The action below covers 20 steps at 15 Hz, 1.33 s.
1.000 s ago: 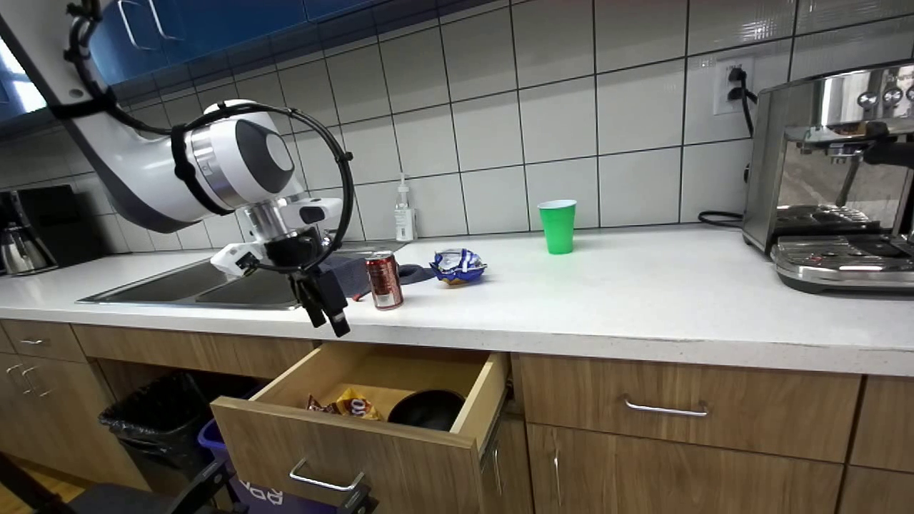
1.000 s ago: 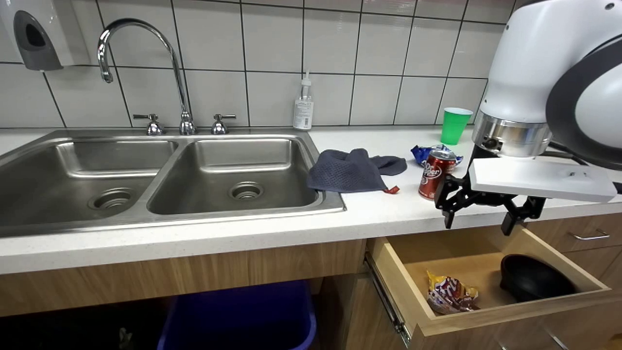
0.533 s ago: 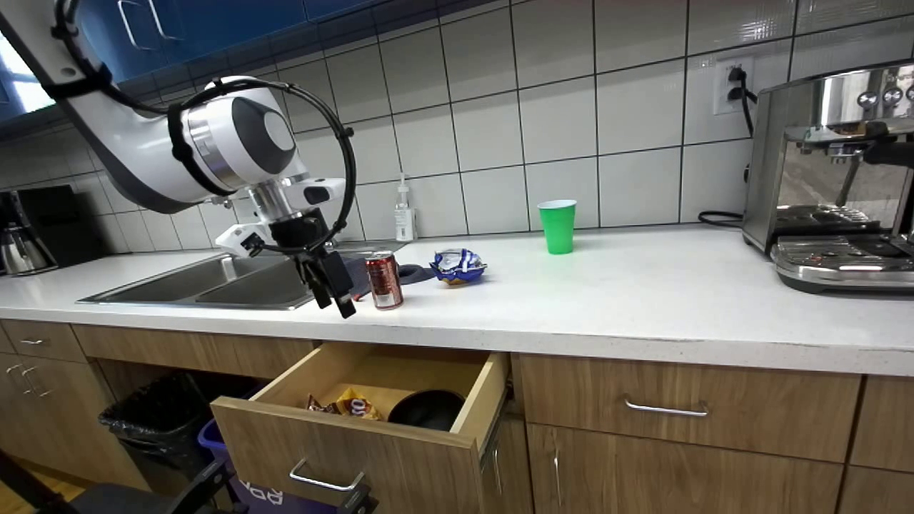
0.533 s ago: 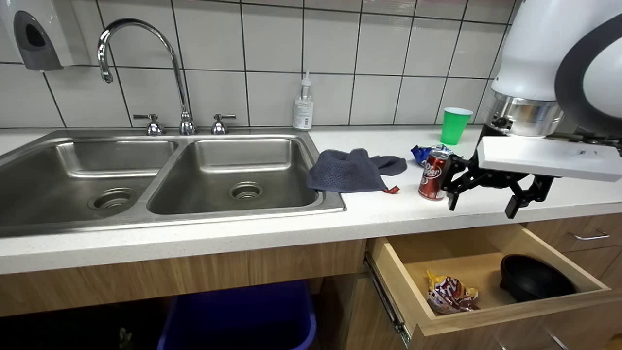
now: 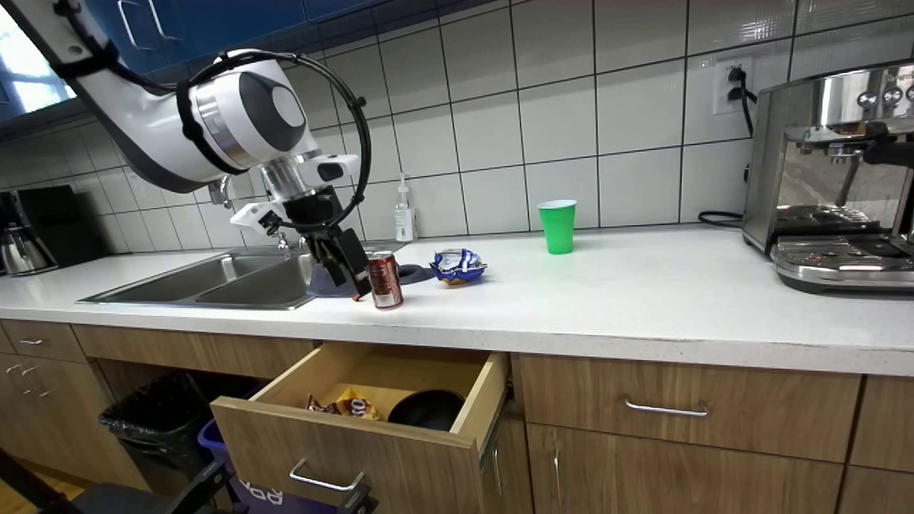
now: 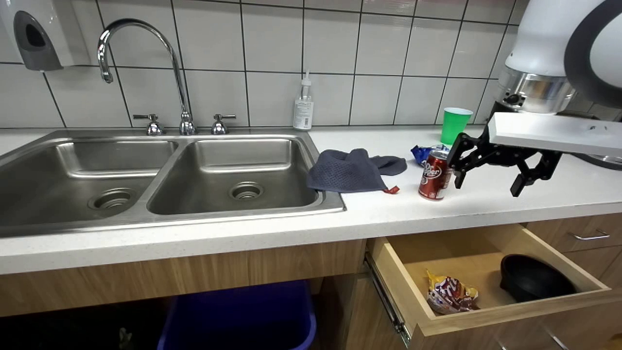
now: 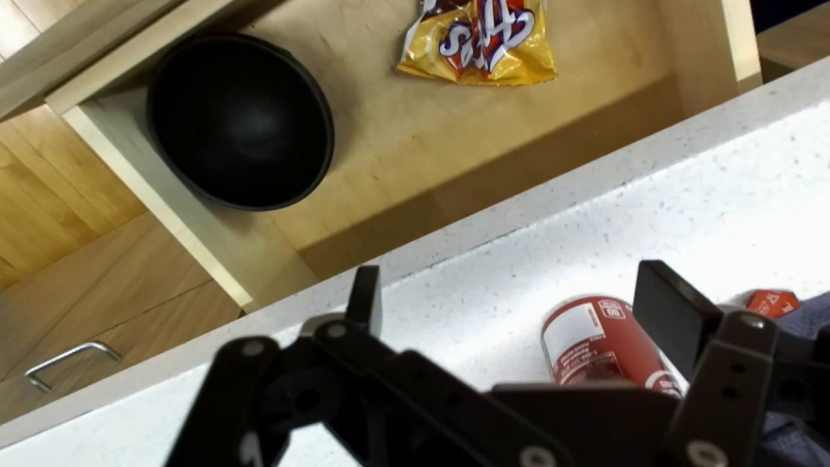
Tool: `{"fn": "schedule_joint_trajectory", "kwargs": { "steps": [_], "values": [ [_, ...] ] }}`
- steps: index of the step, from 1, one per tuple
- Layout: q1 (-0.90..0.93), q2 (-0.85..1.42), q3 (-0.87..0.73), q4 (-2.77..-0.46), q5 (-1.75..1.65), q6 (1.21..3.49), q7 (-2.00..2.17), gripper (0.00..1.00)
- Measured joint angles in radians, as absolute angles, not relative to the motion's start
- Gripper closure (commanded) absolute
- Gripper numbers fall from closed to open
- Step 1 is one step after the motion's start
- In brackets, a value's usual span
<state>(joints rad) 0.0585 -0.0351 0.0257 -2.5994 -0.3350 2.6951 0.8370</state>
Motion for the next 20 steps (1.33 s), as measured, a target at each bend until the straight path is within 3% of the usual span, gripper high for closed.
{"fn": "schedule_joint_trajectory", "kwargs": {
  "steps": [20],
  "values": [
    [0.025, 0.027, 0.008, -2.428, -0.335, 2.694, 0.831, 0.0]
  ]
}}
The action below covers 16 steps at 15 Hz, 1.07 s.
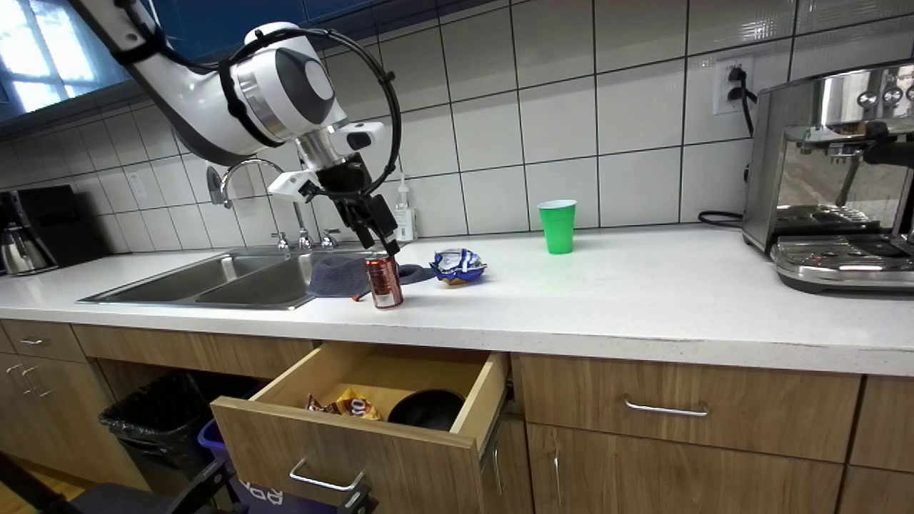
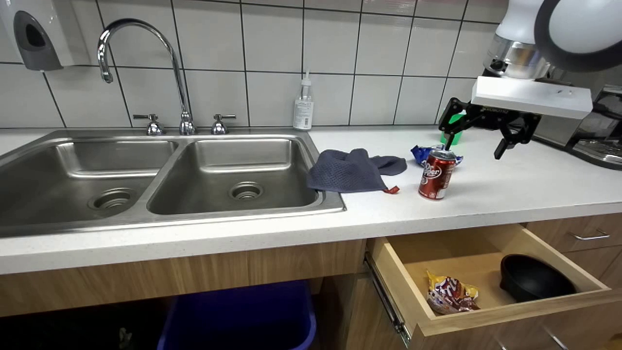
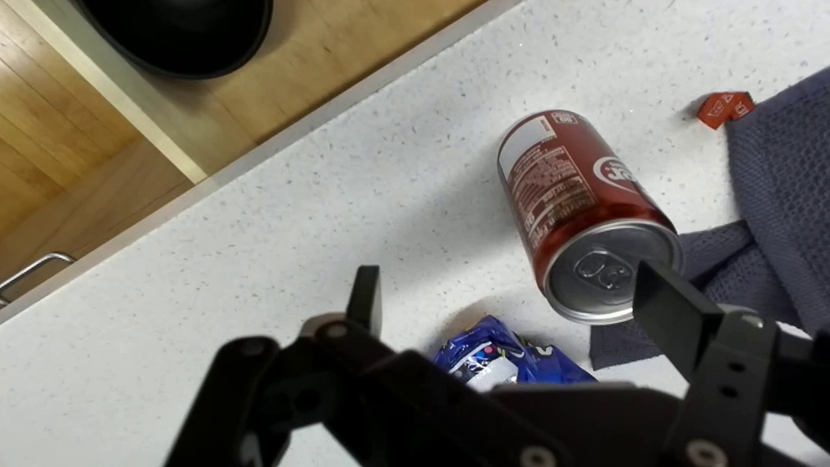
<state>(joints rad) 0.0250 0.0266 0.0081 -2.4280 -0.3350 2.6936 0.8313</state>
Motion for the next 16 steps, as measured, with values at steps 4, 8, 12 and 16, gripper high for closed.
{"fn": "schedule_joint_trajectory", "kwargs": {
  "steps": [4, 8, 12, 16],
  "values": [
    [0.025, 0.069, -0.005, -2.376, -0.335, 2.694, 0.831, 0.0],
    [0.026, 0.121, -0.026, -2.312, -0.335, 2.694, 0.833, 0.0],
    [0.028, 0.179, -0.049, -2.241, -0.329, 2.694, 0.833, 0.0],
    [0.04, 0.245, -0.081, -2.162, -0.322, 2.694, 0.842, 0.0]
  ]
}}
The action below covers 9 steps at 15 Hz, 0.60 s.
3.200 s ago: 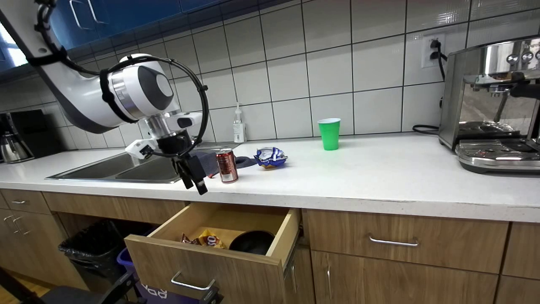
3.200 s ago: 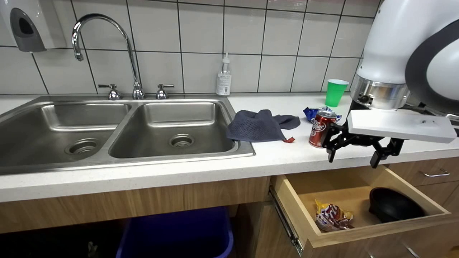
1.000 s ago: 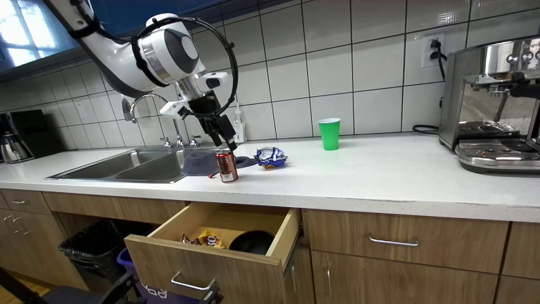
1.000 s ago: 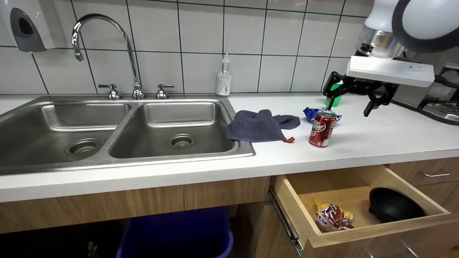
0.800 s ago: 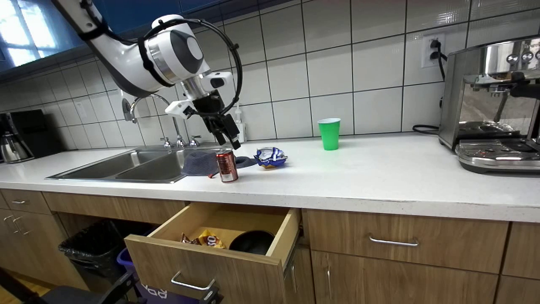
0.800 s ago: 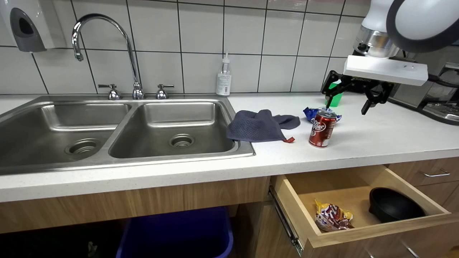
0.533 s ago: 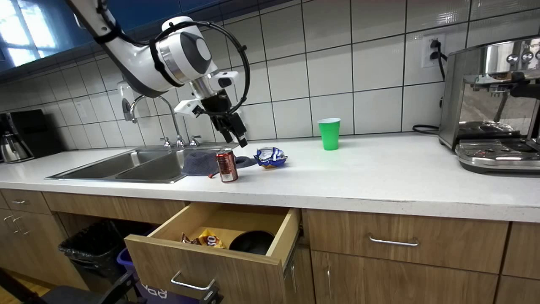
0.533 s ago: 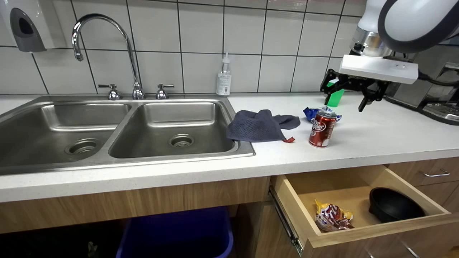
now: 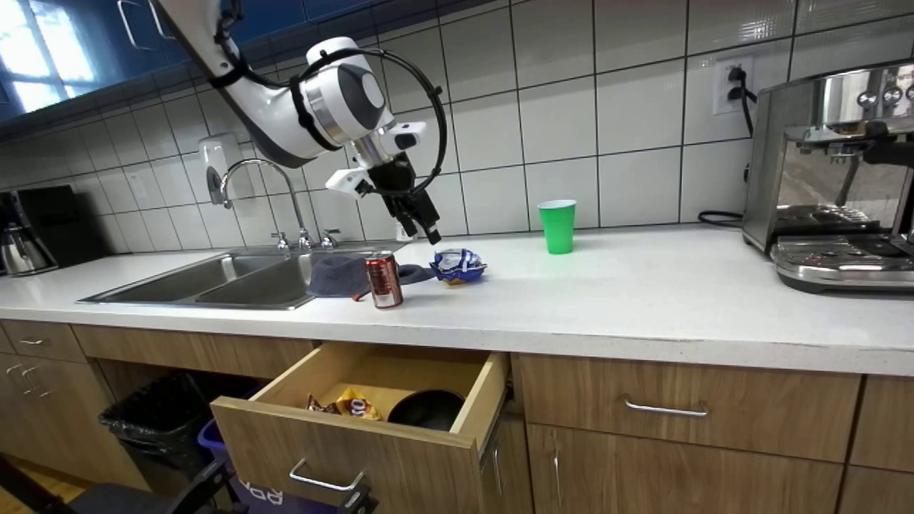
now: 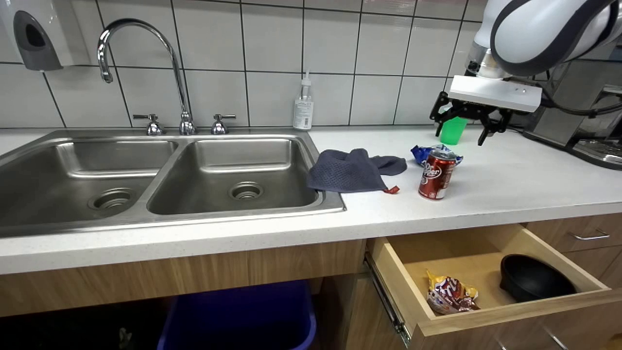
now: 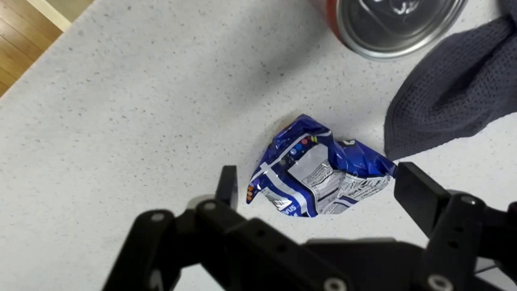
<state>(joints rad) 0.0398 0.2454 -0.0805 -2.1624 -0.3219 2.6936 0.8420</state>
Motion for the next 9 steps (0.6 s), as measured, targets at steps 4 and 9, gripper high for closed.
{"fn": "schedule_joint_trajectory", "kwargs": {
  "steps": [4, 9],
  "values": [
    [0.063, 0.317, -0.118, -2.081, -0.316, 2.694, 0.859, 0.0],
    [0.09, 0.393, -0.145, -1.996, -0.276, 2.693, 0.864, 0.0]
  ]
}}
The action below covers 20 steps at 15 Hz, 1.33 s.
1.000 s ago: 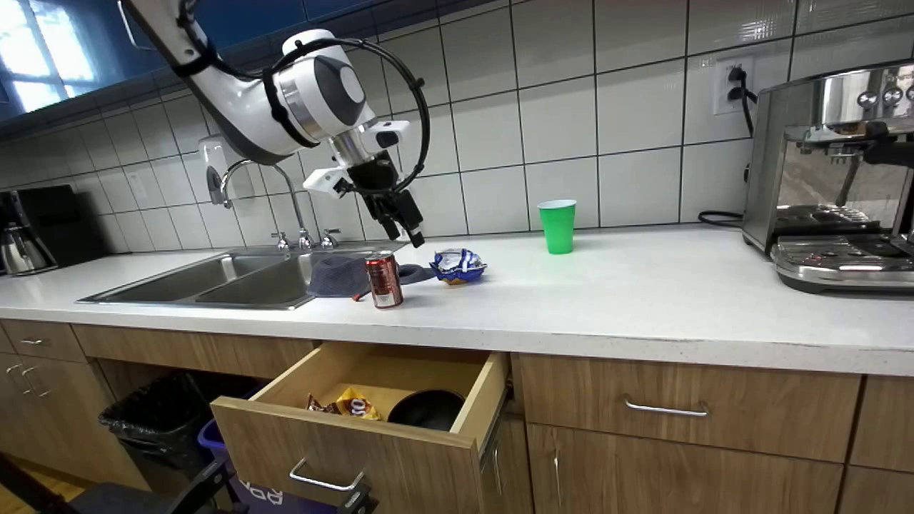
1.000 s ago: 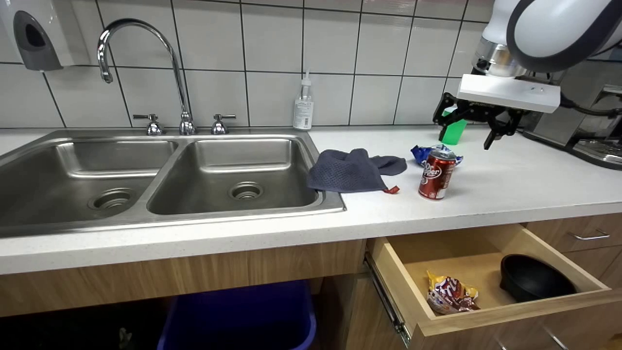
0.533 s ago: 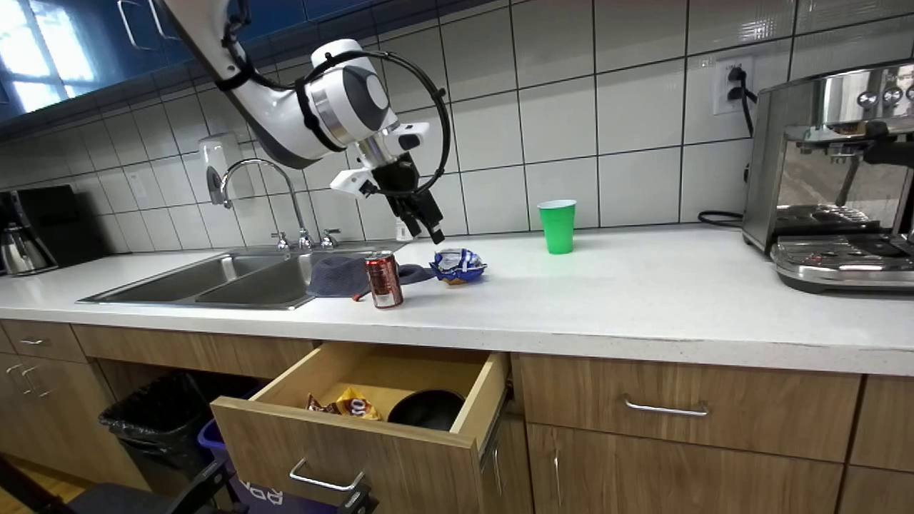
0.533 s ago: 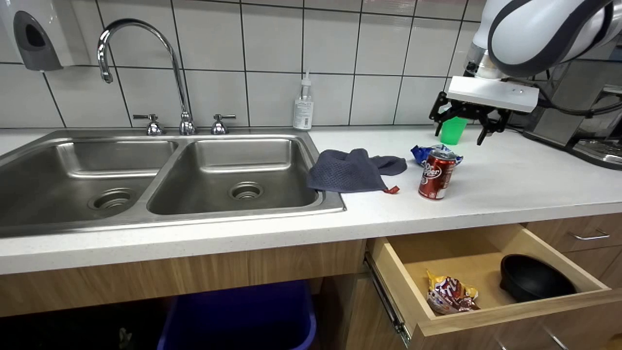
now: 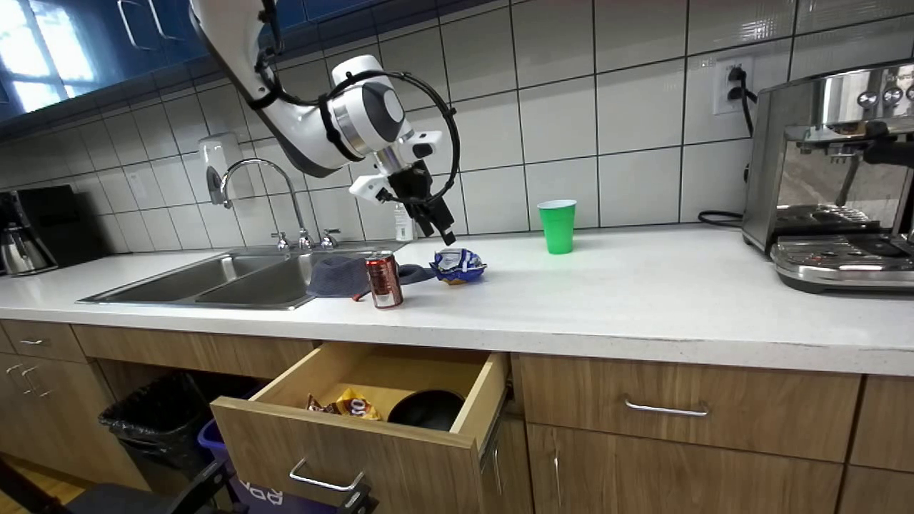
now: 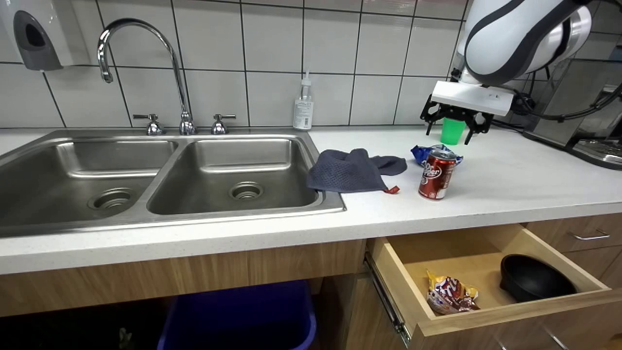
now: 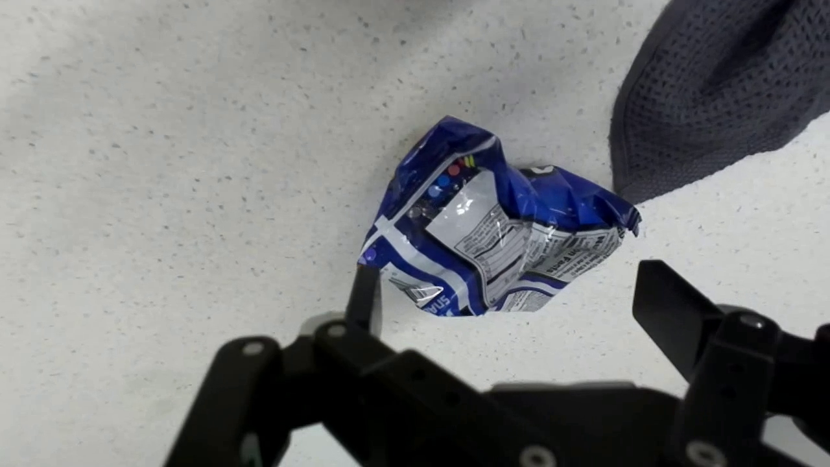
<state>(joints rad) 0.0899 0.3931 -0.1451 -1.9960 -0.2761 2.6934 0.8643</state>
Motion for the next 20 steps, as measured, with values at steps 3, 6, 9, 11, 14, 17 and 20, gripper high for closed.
{"fn": "schedule_joint_trajectory", "kwargs": {
  "steps": [3, 6, 9, 11, 14, 17, 20],
  "values": [
    [0.108, 0.43, -0.159, -1.955, -0.249, 2.692, 0.872, 0.0],
    [0.122, 0.463, -0.173, -1.917, -0.22, 2.681, 0.896, 0.0],
    [0.126, 0.494, -0.181, -1.88, -0.191, 2.66, 0.909, 0.0],
    [0.126, 0.514, -0.184, -1.856, -0.178, 2.65, 0.919, 0.0],
    [0.126, 0.54, -0.187, -1.824, -0.168, 2.638, 0.932, 0.0],
    [0.127, 0.559, -0.191, -1.796, -0.158, 2.623, 0.938, 0.26],
    [0.128, 0.571, -0.193, -1.776, -0.156, 2.615, 0.939, 0.51]
  ]
}}
